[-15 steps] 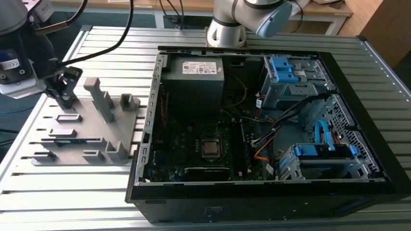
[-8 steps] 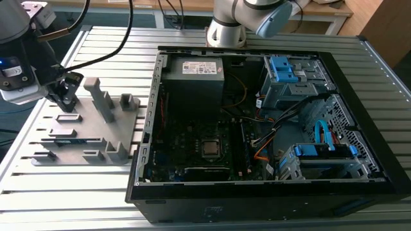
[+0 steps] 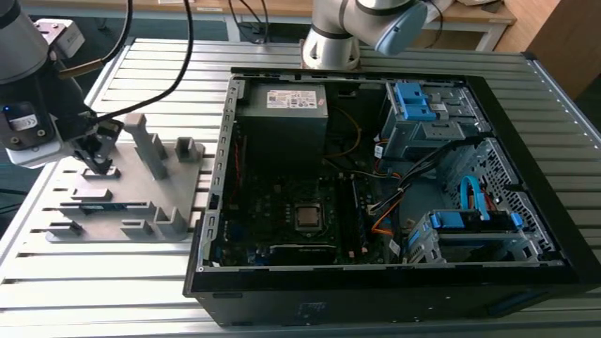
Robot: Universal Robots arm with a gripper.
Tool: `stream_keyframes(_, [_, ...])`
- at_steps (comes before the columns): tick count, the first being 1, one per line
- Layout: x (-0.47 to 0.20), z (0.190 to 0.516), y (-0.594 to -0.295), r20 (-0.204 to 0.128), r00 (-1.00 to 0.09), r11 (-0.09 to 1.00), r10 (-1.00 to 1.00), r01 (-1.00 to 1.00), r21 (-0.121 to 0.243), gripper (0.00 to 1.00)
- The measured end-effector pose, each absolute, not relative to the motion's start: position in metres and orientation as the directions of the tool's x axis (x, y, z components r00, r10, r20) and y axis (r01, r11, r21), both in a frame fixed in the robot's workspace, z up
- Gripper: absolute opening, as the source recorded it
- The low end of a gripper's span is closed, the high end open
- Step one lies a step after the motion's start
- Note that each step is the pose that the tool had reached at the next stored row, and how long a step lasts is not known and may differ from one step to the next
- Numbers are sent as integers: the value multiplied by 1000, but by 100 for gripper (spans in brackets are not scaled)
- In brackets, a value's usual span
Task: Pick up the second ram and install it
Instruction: 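Reach for the second ram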
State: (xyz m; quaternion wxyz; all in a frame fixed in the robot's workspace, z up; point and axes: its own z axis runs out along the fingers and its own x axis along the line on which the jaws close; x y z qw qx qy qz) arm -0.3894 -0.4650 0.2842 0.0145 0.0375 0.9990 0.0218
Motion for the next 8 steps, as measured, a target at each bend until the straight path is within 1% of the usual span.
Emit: stream_keyframes(8, [-392,270,-467,-27,-997,996,75,73,44,10])
